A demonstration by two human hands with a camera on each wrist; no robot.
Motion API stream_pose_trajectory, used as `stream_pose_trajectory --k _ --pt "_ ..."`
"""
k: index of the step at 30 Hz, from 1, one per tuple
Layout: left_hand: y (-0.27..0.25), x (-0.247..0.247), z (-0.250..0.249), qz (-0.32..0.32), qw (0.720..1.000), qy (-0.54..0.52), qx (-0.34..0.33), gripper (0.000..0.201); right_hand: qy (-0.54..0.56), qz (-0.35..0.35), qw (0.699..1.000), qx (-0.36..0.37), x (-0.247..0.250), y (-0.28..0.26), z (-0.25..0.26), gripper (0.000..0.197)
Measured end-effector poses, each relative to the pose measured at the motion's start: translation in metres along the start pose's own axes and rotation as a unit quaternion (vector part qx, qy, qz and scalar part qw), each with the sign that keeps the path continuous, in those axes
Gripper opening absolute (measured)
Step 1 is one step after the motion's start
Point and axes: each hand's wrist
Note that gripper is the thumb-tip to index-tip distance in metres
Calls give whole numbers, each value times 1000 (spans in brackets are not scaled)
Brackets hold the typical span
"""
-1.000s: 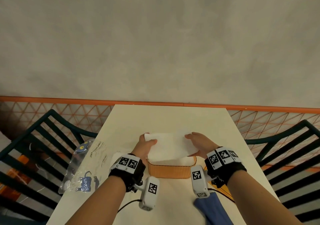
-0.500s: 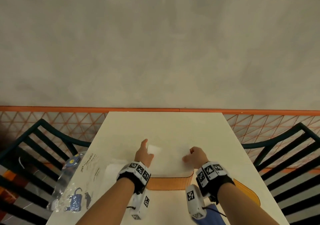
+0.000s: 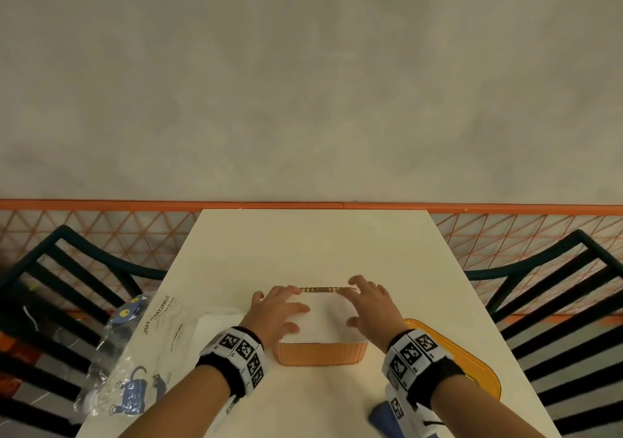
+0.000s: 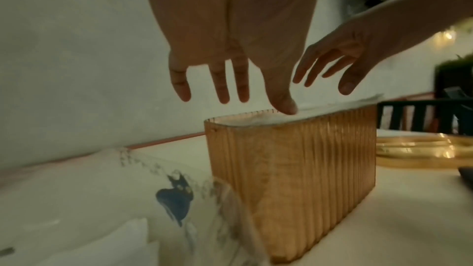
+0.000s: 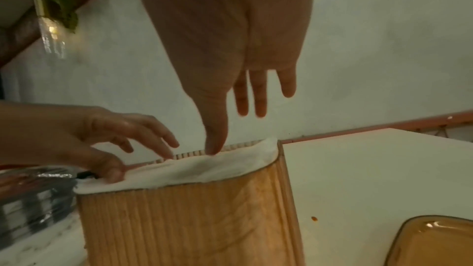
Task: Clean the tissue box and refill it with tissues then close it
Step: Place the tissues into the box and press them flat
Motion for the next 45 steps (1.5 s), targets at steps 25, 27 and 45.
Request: stream_pose_trajectory --k 25,27,45 --pt "-9 -7 -31 126 988 82 -18 44 -11 147 988 42 1 -1 -9 57" --pt "-10 -6 -29 113 992 59 -17 40 42 138 988 52 0 0 -9 56" --pt "-17 -3 -36 136 991 -2 9 57 60 145 981 114 -17 -5 -19 41"
Point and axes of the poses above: each hand's wrist, its own y-axis towards the middle knuckle, its own x-axis out of the back of the hand, z = x × y, and after that the axes turned 8 degrees about -x, right-handed
